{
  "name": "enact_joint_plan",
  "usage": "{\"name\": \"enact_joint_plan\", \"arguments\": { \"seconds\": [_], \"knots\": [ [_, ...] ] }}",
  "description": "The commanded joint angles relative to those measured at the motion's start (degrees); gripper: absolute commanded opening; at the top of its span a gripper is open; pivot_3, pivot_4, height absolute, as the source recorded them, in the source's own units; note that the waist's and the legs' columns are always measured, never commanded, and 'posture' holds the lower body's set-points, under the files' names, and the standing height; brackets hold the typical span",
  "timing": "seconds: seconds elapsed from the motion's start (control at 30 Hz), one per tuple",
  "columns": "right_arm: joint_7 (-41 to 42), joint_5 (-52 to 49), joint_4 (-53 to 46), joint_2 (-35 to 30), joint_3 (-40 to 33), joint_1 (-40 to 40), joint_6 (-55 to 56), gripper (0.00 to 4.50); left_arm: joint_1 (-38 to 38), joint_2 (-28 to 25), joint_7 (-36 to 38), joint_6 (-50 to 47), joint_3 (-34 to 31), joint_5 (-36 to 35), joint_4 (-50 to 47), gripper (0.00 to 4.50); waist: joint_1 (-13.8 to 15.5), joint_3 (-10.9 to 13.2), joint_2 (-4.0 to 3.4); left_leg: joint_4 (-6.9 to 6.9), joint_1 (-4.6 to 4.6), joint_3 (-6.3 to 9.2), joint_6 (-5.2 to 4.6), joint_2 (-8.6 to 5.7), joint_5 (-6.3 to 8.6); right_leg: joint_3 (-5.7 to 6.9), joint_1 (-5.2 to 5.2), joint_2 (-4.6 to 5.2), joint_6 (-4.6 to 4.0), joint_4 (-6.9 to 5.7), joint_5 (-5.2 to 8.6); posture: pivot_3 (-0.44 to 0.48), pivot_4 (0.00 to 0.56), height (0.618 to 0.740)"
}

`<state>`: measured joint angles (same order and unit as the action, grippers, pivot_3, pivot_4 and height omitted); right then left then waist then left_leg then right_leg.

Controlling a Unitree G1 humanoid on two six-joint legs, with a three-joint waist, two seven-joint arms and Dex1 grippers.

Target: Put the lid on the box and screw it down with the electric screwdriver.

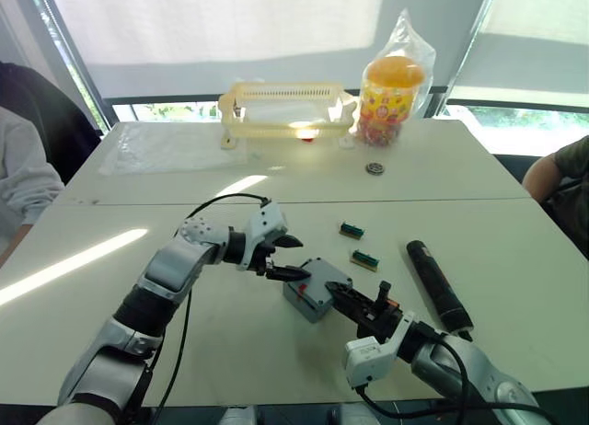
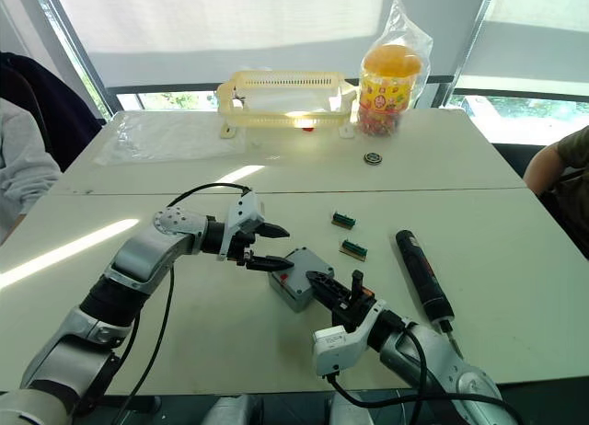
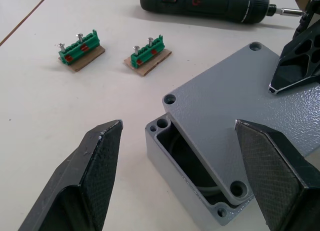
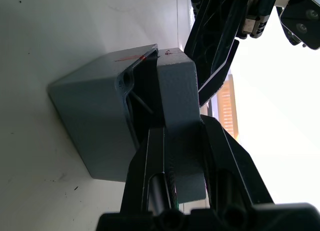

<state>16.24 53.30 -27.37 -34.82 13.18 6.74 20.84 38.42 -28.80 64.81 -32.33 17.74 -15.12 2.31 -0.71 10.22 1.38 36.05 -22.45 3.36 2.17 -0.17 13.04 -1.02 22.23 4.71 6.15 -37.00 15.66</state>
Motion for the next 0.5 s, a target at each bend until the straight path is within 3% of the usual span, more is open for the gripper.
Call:
{"name": "enact_joint_plan", "arguments": {
  "seconds": [0.03, 0.23, 0.5],
  "knots": [
    [-2.5, 0.0, -1.6, 0.8, -0.7, -0.4, 1.1, 0.22, -0.6, -0.1, 0.4, -3.3, -0.9, -1.8, -0.5, 3.68, 0.0, 0.0, 0.00, 0.00, 0.00, 0.00, 0.00, 0.00, 0.00, 0.00, 0.01, 0.00, 0.00, 0.00, 0.00, 0.000, 0.150, 0.740],
    [-3.2, 1.0, -0.7, 1.6, 0.1, -2.2, 1.9, 0.22, 2.6, 0.2, -0.5, -7.0, -6.1, -5.7, 1.3, 3.68, 0.0, 0.1, 0.01, 0.00, -0.08, 0.01, 0.00, 0.00, 0.00, 0.01, 0.10, 0.00, 0.00, -0.01, 0.00, 0.000, 0.150, 0.740],
    [-3.3, 1.6, 1.5, 2.4, 1.1, -3.9, 2.2, 0.22, 2.7, 0.2, -0.8, -6.7, -5.9, -5.4, 1.2, 3.68, 0.0, 0.1, 0.01, 0.00, -0.10, 0.00, 0.00, 0.00, 0.00, 0.00, 0.09, 0.00, 0.00, 0.01, 0.00, 0.000, 0.150, 0.740]
  ]
}}
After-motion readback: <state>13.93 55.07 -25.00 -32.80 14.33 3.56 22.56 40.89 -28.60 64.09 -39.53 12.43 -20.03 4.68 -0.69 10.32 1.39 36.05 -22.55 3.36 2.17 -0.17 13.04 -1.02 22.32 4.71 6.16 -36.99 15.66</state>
